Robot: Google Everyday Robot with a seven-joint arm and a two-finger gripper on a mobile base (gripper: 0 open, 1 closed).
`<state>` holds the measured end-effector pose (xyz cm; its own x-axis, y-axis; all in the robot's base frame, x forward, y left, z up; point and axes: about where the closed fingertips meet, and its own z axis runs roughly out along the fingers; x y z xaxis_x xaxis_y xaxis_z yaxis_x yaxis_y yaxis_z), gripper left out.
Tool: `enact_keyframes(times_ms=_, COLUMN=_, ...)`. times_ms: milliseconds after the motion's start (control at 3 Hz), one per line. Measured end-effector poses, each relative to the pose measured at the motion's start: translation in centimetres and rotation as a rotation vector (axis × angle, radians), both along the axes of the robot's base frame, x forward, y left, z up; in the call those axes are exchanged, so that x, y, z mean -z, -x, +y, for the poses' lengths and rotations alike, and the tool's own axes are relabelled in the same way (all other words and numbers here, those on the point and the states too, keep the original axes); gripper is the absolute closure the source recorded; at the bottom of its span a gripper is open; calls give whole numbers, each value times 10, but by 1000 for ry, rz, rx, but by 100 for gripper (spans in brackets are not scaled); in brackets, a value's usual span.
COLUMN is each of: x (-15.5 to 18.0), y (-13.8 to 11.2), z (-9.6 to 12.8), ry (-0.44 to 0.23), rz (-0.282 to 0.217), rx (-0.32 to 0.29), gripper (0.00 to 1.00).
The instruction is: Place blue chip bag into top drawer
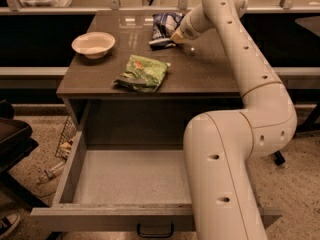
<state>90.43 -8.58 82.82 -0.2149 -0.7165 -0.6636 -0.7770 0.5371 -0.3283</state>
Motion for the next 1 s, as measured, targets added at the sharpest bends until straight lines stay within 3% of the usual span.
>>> enact_keyframes(times_ms=333, x=-24, y=2, z=-1, ry=60, rz=-24, rx=12, gripper=100)
enact_keyframes(times_ms=667, x=-82, y=15, z=-34, ry=140, rz=-75, rx=82, gripper=100)
enact_keyframes(times_ms=1000, x=-128, y=33, z=-63, ry=174, rz=-110, rx=133, gripper=100)
